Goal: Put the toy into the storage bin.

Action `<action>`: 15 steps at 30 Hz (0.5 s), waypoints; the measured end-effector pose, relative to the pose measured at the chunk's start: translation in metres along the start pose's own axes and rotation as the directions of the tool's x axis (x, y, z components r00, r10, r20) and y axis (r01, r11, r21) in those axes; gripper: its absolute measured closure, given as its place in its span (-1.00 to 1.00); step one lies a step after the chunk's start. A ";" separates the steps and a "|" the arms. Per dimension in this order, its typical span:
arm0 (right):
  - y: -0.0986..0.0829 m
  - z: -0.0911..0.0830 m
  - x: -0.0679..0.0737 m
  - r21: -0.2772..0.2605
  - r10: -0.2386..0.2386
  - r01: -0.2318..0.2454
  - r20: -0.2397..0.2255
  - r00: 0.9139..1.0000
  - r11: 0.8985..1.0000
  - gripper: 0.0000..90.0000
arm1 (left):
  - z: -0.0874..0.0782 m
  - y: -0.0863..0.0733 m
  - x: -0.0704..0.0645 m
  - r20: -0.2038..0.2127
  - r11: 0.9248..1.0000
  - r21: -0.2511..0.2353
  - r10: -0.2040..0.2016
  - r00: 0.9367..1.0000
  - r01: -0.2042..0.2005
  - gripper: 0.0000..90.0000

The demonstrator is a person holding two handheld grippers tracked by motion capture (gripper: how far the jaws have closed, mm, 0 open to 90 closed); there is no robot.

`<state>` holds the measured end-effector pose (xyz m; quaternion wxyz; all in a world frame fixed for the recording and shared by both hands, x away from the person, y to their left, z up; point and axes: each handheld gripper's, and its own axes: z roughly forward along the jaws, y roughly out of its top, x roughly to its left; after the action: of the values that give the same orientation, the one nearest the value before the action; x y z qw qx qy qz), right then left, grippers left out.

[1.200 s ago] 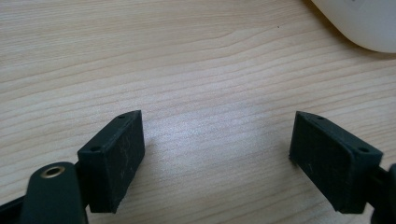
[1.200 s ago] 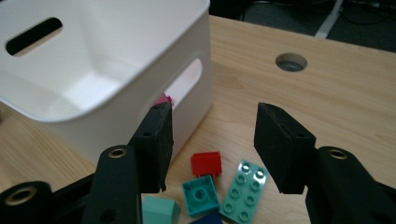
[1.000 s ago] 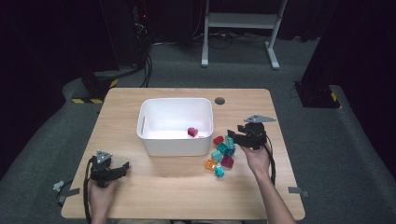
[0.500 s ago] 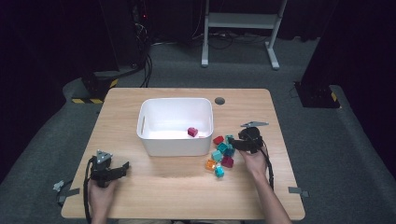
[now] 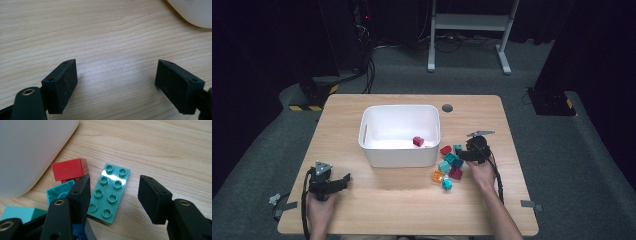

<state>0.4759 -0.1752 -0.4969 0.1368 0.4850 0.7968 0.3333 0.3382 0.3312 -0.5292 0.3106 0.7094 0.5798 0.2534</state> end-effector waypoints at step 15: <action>0.005 0.010 0.002 0.030 -0.010 0.009 0.012 1.000 1.000 -0.02 | 0.000 0.000 0.000 0.000 1.000 0.000 -0.001 1.000 0.001 -0.60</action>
<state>0.4834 -0.1683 -0.5008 0.1357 0.4852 0.8032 0.3177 0.3382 0.3312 -0.5292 0.3108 0.7092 0.5799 0.2533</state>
